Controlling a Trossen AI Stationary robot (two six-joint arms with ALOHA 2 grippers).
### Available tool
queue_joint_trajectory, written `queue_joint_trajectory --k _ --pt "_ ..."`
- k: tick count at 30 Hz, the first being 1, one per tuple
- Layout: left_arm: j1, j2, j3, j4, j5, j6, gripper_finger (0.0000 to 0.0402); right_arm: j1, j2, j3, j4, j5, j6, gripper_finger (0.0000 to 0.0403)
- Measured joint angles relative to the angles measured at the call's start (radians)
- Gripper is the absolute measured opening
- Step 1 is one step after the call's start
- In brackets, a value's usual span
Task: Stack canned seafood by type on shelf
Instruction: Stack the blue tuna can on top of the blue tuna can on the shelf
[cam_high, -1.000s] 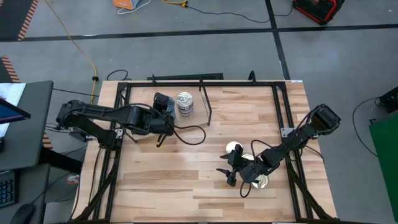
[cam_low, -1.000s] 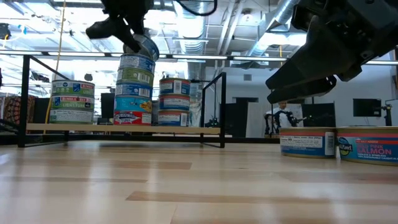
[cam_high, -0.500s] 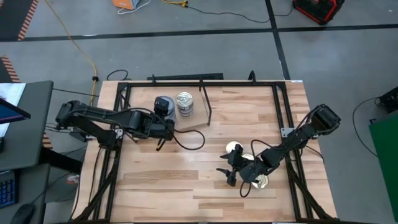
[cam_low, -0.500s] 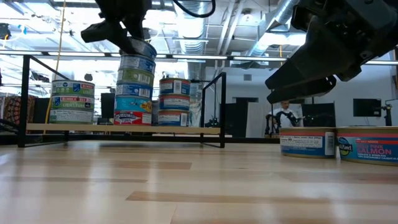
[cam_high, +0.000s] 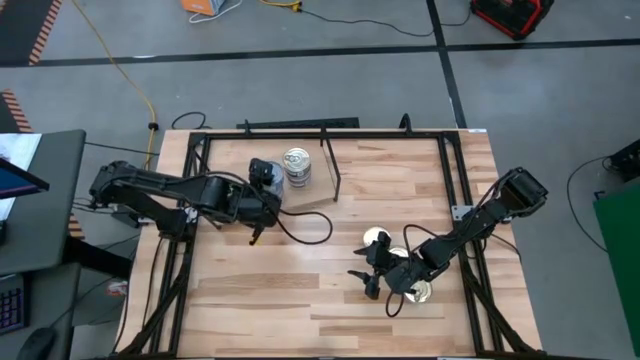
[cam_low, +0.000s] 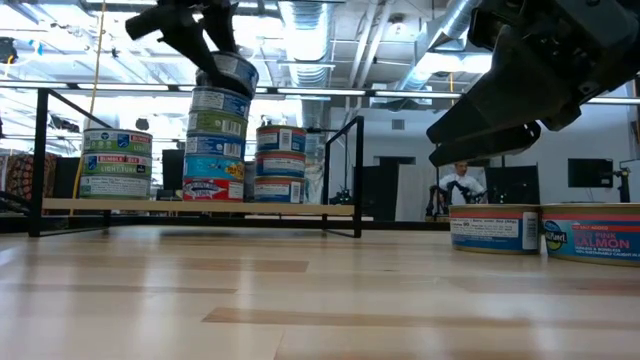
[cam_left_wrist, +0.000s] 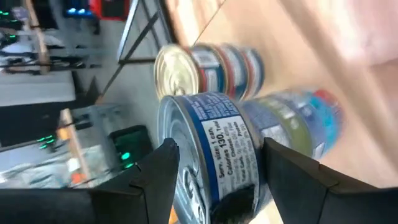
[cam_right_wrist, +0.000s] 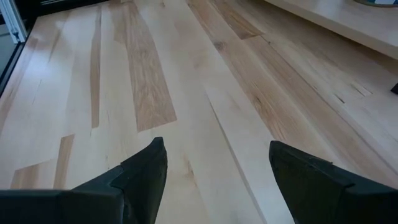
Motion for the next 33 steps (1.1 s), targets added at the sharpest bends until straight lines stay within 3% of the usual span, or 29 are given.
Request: queue_joint_trajectory --k 3,15,33 --pt "0.001 0.000 0.035 -0.033 0.071 -0.027 0.0219 0.000 0.000 0.000 0.000 0.000 0.000 0.0306" --pt "0.028 -0.001 0.046 -0.158 0.068 -0.138 0.0219 0.000 0.000 0.000 0.001 0.000 0.000 0.0306" --pt "0.056 -0.070 0.047 -0.176 0.149 -0.223 0.0219 -0.002 0.000 0.000 0.008 0.000 -0.004 0.0306"
